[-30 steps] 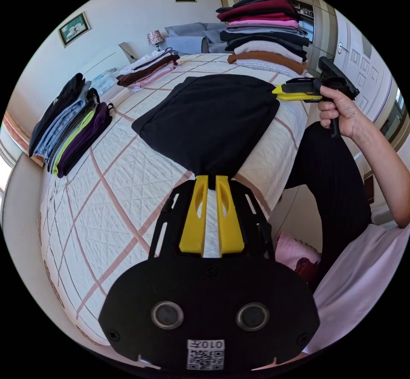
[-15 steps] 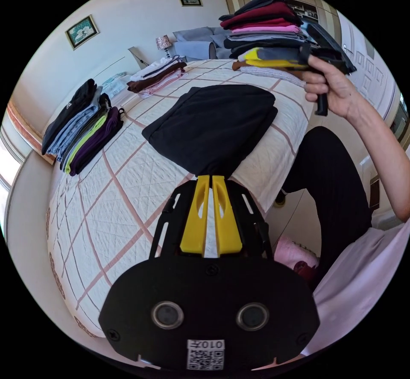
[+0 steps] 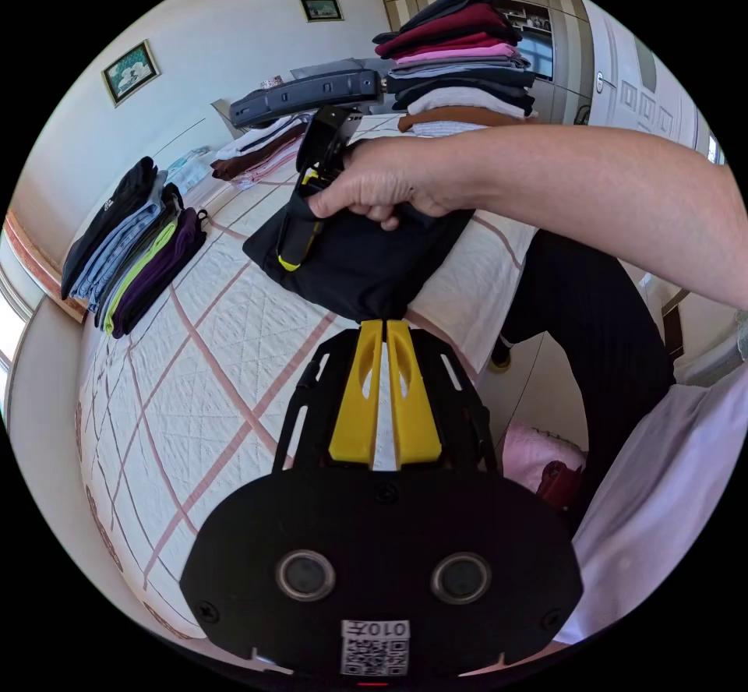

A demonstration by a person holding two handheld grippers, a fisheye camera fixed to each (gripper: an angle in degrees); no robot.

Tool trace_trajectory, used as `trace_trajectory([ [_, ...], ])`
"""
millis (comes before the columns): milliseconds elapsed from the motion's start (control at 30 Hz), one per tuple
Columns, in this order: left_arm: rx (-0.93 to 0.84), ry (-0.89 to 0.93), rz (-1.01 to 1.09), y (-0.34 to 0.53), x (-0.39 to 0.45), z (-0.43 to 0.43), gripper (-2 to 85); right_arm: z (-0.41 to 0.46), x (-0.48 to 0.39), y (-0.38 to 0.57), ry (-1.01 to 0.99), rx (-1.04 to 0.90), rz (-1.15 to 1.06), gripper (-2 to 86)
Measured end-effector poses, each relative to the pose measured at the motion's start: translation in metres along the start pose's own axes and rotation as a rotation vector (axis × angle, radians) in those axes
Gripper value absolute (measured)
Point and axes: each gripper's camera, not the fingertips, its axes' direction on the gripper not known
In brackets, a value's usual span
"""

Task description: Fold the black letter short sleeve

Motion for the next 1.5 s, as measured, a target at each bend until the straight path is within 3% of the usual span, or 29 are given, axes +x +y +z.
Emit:
trace_trajectory([
  [167, 0.007, -0.033, 0.023, 0.020, 0.004, 0.019, -0.1, -0.001, -0.001, 0.007, -0.097, 0.027, 0.041, 2.0],
  [367, 0.136, 0.013, -0.246, 0.088, -0.034, -0.015, 0.6, -0.062, -0.006, 0.082, -0.039, 0.317, 0.057, 3.4],
  [467, 0.152, 0.040, -0.318, 0.111, -0.050, -0.010, 2.4, -0.075, -0.005, 0.110, -0.094, 0.344, 0.045, 5.5],
  [600, 0.126, 0.152, -0.258, 0.086, -0.046, 0.028, 4.4, -0.078, -0.018, 0.138, -0.186, 0.363, 0.048, 7.0],
  [733, 0.116, 0.000, -0.210, 0.057, -0.017, 0.044, 2.6, -0.074, -0.023, 0.183, -0.148, 0.467, 0.126, 5.9],
  [833, 0.069, -0.062, -0.140, 0.045, 0.004, 0.060, 0.8, -0.068, -0.020, 0.194, -0.154, 0.431, 0.131, 5.7],
  [933, 0.071, -0.060, -0.067, 0.051, 0.019, 0.062, 0.2, -0.050, 0.004, 0.202, -0.005, 0.347, 0.291, 5.5],
  [1000, 0.046, -0.042, -0.061, 0.060, 0.021, 0.069, 0.2, -0.034, 0.028, 0.209, -0.043, 0.285, 0.350, 4.3],
  [1133, 0.077, 0.046, -0.095, 0.071, 0.015, 0.058, 1.1, -0.065, 0.052, 0.253, -0.146, 0.470, 0.373, 6.7],
  [1200, 0.135, -0.030, -0.089, 0.078, 0.021, 0.032, 2.4, -0.084, 0.064, 0.282, -0.117, 0.561, 0.422, 7.9],
  [1267, 0.205, -0.152, -0.022, 0.084, 0.039, 0.014, 3.7, -0.100, 0.067, 0.304, 0.006, 0.573, 0.369, 10.1],
  [1333, 0.164, -0.247, 0.143, 0.074, 0.067, 0.021, 4.8, -0.104, 0.064, 0.308, 0.059, 0.539, 0.294, 12.1],
  [1400, 0.134, -0.251, 0.244, 0.062, 0.083, 0.036, 5.2, -0.099, 0.067, 0.306, 0.009, 0.499, 0.256, 13.7],
  [1500, 0.093, -0.256, 0.392, 0.038, 0.112, 0.058, 5.4, -0.082, 0.094, 0.305, -0.108, 0.416, 0.374, 14.5],
])
